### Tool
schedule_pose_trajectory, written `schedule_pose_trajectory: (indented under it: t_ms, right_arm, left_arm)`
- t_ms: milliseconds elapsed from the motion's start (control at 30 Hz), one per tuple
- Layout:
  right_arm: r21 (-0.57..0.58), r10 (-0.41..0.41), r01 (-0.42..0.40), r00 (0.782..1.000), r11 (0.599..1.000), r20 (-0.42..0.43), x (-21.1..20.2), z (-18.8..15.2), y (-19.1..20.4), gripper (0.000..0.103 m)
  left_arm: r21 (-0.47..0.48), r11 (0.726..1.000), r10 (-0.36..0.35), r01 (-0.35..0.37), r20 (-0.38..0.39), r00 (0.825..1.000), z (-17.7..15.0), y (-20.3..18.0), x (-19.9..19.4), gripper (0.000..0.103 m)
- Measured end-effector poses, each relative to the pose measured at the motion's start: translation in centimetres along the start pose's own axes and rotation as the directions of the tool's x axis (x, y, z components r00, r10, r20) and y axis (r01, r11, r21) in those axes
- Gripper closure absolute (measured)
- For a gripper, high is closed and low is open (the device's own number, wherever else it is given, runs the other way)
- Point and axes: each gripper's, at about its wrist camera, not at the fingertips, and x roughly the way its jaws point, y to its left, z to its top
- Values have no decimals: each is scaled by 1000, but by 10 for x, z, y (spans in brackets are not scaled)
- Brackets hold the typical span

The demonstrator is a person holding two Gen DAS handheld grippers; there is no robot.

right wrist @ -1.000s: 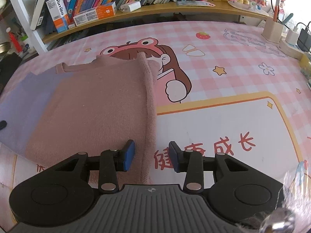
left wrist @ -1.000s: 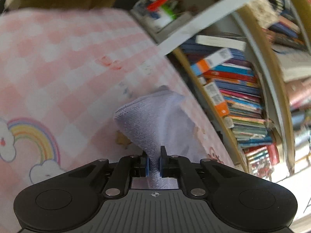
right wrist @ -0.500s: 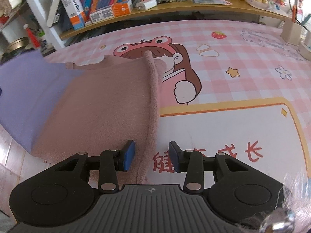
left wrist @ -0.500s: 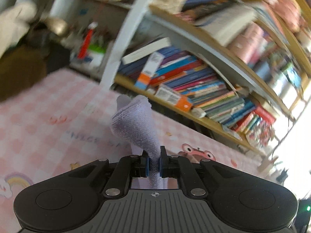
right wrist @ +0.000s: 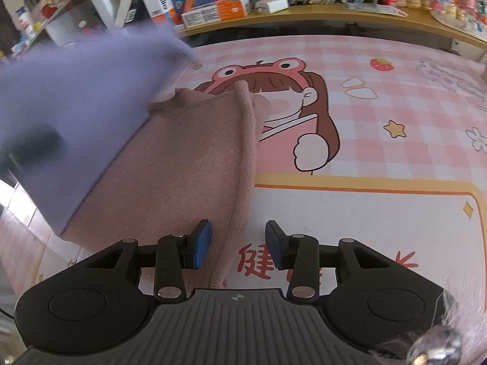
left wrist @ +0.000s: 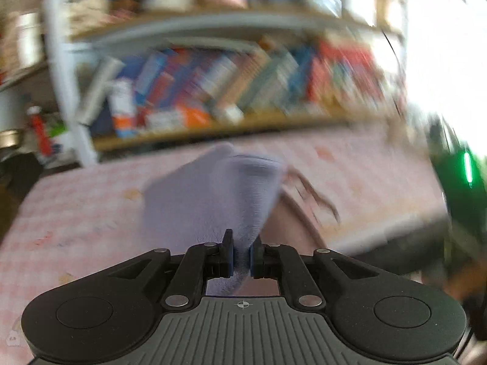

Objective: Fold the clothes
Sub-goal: 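Lift the lavender half with the left gripper over the pink half while the right gripper holds the pink edge, then press the lavender half down with the left gripper while the right gripper holds the fold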

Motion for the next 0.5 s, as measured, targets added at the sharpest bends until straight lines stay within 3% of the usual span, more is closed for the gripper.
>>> schedule_pose_trajectory:
  t_ms: [67, 133, 333, 500]
  right_arm:
    - [-8, 25, -25, 1000, 1000, -9, -1, 1, -4, 64]
    - [-10, 47, -47, 999, 999, -16, -2, 3, -7, 64]
    - [-18, 105, -105, 994, 994, -28, -2, 2, -10, 64]
    - [-19, 132, -133, 990, 991, -46, -4, 4, -13, 62]
  left_arm:
    - [135, 990, 42, -33, -59, 997, -10, -27, 16, 94]
    - [264, 961, 106, -87, -57, 993, -19, -47, 24, 94]
    - [349, 922, 196, -170, -39, 980, -19, -64, 26, 93]
    - [410, 896, 202, -170, -37, 979, -25, -80, 21, 82]
